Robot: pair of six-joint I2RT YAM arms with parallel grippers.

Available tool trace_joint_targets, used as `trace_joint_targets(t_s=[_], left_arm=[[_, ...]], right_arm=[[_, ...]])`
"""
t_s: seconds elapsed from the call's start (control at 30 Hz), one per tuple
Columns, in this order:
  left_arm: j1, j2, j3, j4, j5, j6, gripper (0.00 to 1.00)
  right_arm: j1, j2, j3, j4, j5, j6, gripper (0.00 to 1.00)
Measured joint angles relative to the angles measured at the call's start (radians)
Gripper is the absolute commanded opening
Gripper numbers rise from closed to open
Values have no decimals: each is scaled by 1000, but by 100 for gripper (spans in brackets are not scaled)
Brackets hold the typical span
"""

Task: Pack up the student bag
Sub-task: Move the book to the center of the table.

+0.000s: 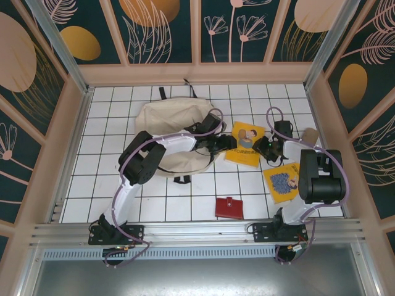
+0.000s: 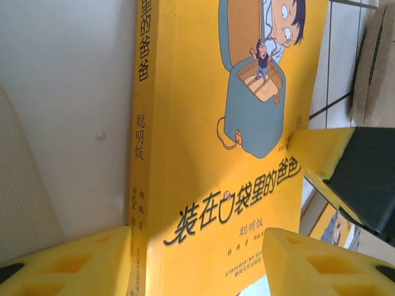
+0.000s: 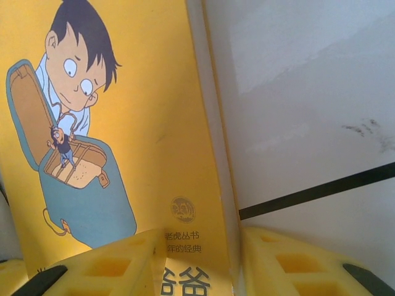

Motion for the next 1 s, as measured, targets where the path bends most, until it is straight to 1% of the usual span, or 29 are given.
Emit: trace_joint_targets(t_s=[0.17, 0.33, 0.5, 0.67, 0.87, 1.0], left_arm=[[-3, -51, -51, 8, 15, -29, 51], [-11, -137, -98, 8, -8, -31, 51], [-11, -215, -133, 12, -45, -30, 51], [-5, -278, -209, 46, -91, -36, 51], [20, -304, -309, 91, -109, -88, 52], [25, -305, -375, 165, -108, -168, 52]], right_arm=[[-2, 0, -12, 32, -22, 0, 35], [5, 0, -24, 58, -71, 1, 35], [46, 8, -27, 66, -117, 15, 34], [102, 24, -22, 89, -128, 29, 34], [121, 47, -5, 93, -141, 47, 34], [122, 49, -4, 95, -143, 54, 34]])
